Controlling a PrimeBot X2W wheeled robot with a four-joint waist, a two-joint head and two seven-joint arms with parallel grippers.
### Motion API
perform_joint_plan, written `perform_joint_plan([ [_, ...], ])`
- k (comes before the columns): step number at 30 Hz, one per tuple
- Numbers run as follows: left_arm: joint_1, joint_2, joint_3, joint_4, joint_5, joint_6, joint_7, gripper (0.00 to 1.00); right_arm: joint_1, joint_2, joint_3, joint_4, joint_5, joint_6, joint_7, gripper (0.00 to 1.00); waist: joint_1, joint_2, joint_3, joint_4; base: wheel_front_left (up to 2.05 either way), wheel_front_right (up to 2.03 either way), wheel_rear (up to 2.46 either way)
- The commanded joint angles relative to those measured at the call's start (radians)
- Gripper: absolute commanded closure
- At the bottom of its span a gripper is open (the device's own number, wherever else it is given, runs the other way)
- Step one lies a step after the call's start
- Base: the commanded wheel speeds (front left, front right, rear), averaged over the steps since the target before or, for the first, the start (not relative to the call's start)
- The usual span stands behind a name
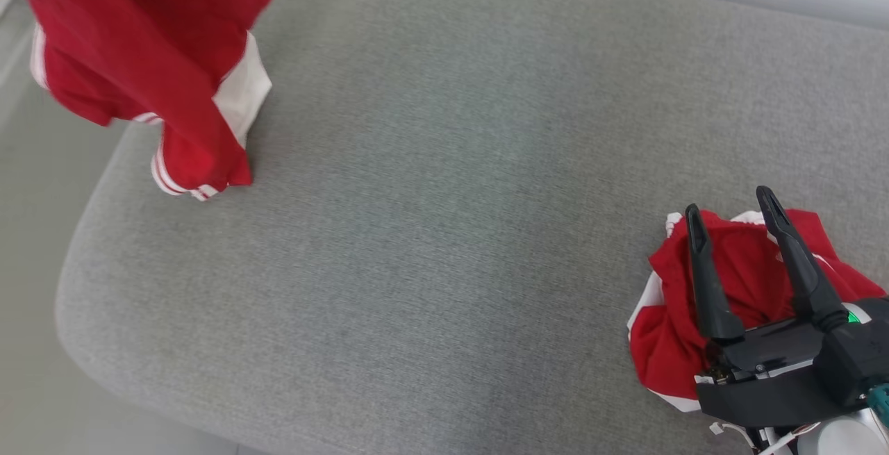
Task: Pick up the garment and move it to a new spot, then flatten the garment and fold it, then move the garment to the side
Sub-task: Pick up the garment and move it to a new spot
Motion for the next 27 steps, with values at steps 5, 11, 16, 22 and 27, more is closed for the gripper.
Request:
perform_joint_plan([
  [5,0.113,-0.037,0.043,0.049,-0.014,-0.004,-0.004,1.0,-0.009,-0.018,0.005,-0.041,-0.018,-0.002,0.025,0.0,0.0,0.0,0.043,-0.041,0.0,0.0,0.0],
  [11,0.262,-0.084,0.117,0.071,-0.016,-0.004,-0.003,1.0,-0.024,-0.041,0.01,-0.106,-0.03,-0.002,0.066,0.0,0.0,0.0,0.087,-0.069,0.0,0.0,0.0],
  [16,0.387,-0.13,0.21,0.094,0.006,-0.007,-0.003,1.0,-0.043,-0.061,0.016,-0.18,-0.035,-0.002,0.114,0.0,0.0,0.0,0.119,-0.094,0.0,0.0,0.0],
  [22,0.454,-0.183,0.272,0.132,0.021,-0.018,-0.003,1.0,-0.04,-0.081,0.013,-0.219,-0.039,-0.002,0.146,0.0,0.0,0.0,0.144,-0.105,0.0,0.0,0.0],
  [27,0.501,-0.245,0.315,0.172,0.043,-0.03,-0.003,1.0,-0.04,-0.094,0.011,-0.248,-0.041,-0.002,0.169,0.0,0.0,0.0,0.165,-0.111,0.0,0.0,0.0],
])
